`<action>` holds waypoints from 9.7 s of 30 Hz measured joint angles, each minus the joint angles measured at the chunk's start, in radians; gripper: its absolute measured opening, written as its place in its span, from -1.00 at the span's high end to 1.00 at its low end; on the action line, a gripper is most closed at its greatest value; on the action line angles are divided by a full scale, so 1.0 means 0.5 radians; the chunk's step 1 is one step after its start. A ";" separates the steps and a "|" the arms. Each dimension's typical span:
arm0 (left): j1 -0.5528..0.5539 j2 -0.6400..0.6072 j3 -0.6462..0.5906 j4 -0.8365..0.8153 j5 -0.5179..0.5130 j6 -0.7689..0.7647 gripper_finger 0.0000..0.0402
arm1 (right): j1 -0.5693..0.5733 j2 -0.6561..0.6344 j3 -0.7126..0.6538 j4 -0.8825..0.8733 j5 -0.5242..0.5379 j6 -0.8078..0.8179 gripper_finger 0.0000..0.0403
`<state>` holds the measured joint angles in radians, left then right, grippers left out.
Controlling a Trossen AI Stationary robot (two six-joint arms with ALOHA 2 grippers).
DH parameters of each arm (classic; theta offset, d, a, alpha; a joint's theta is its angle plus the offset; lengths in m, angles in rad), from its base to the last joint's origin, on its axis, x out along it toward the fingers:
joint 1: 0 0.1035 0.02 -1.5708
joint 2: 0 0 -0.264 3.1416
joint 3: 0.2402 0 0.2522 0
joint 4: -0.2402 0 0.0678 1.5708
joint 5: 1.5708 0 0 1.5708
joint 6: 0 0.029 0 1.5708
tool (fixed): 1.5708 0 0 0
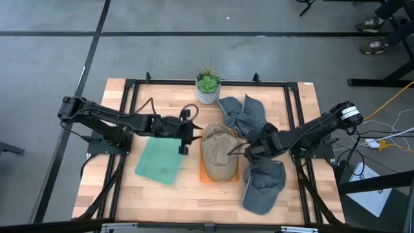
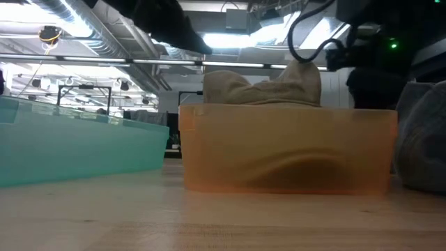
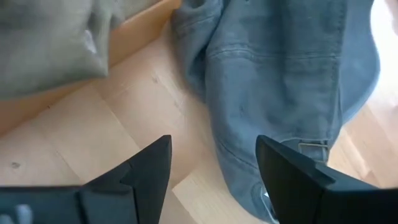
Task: Pick & Place hat
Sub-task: Put the top right blue cap into the green bin
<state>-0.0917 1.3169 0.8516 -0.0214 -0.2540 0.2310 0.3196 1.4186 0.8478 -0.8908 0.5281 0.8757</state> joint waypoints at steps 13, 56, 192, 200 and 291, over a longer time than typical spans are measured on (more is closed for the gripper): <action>0.152 -0.208 0.000 -0.148 0.141 -0.139 0.29 | -0.152 0.000 -0.063 0.024 -0.074 -0.066 -0.15; 0.152 -0.216 0.000 -0.114 0.023 -0.211 0.29 | -0.269 -0.002 0.511 -0.649 0.183 -0.201 0.97; 0.554 0.766 -0.214 3.122 1.310 -1.893 0.97 | -0.504 -0.012 2.405 -0.071 -0.130 -2.527 0.86; 0.556 0.765 -0.214 2.939 1.347 -1.848 0.97 | -0.504 -0.014 2.405 -0.322 -0.032 -2.348 0.62; 0.528 -1.057 -0.217 -0.005 0.735 -0.912 0.94 | -0.806 -0.219 1.584 0.534 -1.285 -2.045 0.32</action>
<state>0.1722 0.7886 0.7433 -0.0241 0.1135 -0.2249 -0.0832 1.3091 1.6398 -0.6237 -0.1144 -0.1467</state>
